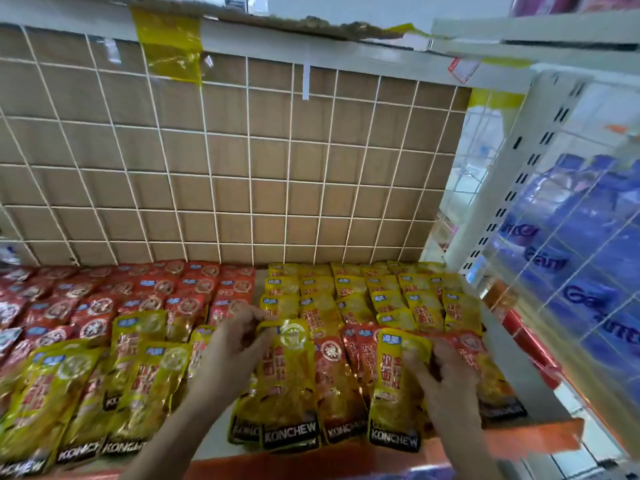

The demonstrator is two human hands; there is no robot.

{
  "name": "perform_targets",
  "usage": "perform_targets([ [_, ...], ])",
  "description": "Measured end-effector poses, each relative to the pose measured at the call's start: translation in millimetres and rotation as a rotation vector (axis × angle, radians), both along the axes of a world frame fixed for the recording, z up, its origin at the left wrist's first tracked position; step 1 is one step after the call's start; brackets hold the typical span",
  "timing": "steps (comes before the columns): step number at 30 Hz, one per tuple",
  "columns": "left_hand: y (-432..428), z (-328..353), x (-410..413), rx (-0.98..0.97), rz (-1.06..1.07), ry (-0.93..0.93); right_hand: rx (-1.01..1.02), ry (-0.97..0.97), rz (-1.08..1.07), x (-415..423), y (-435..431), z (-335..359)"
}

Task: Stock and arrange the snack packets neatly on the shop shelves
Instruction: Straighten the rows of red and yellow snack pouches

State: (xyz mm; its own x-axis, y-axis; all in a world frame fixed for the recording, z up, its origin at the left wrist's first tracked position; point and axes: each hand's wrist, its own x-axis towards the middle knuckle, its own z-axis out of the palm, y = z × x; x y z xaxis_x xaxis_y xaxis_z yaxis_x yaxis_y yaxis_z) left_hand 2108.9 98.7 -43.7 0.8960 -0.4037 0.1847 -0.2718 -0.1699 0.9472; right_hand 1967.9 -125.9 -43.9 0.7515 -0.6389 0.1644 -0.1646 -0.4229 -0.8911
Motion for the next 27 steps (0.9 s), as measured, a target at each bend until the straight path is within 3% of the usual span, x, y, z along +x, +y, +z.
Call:
perform_targets([
  [9,-68,-7,-16,0.194,-0.071,-0.046,-0.001,0.039,0.084,18,3,-12],
  [13,-81,-9,-18,0.396,-0.143,-0.074,-0.109,0.086,0.119,21,11,-19],
  [20,-65,-12,-1,0.582,-0.054,-0.332,-0.372,0.088,0.091,25,19,-18],
  [24,-54,-11,8,0.875,-0.168,-0.329,-0.320,0.181,0.144,24,20,-27],
  [27,-55,-12,9,0.874,-0.206,-0.317,-0.364,0.263,0.181,21,19,-30],
])
